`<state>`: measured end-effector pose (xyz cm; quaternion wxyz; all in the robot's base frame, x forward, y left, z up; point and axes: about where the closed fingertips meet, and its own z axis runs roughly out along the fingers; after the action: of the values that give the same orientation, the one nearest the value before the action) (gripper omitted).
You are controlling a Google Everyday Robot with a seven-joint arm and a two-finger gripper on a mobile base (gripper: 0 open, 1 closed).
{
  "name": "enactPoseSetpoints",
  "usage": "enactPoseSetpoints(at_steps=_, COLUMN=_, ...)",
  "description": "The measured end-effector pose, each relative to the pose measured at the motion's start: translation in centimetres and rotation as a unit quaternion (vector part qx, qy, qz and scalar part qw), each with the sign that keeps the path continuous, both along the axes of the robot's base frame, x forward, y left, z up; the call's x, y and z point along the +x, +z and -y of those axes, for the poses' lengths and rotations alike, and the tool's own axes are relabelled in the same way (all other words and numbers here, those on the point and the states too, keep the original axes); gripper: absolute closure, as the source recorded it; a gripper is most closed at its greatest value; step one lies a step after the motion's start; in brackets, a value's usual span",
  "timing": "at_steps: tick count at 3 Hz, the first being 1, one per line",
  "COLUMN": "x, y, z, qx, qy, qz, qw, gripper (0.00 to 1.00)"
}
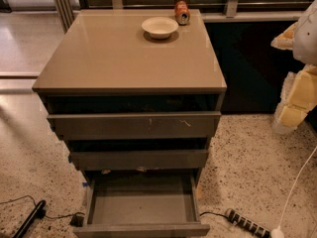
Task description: Close bottom drawer
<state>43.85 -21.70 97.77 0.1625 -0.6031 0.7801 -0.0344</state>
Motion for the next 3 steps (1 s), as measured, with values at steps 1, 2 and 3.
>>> enactPoseSetpoints(at_steps=1, x=0.1, y=0.3, z=0.1, qx=0.012, qy=0.001, qz=0.006, qw=0.9999, gripper=0.00)
enactPoseSetpoints(at_steps=2, x=0.1, y=0.3, z=0.1, qx=0.012, qy=0.001, qz=0.006, qw=0.9999, gripper=0.00)
enactPoseSetpoints(at_steps=3, x=0.0, y=-1.3, z=-0.1, qx=0.019, qy=0.001, qz=-0.001, qw=0.9998, gripper=0.00)
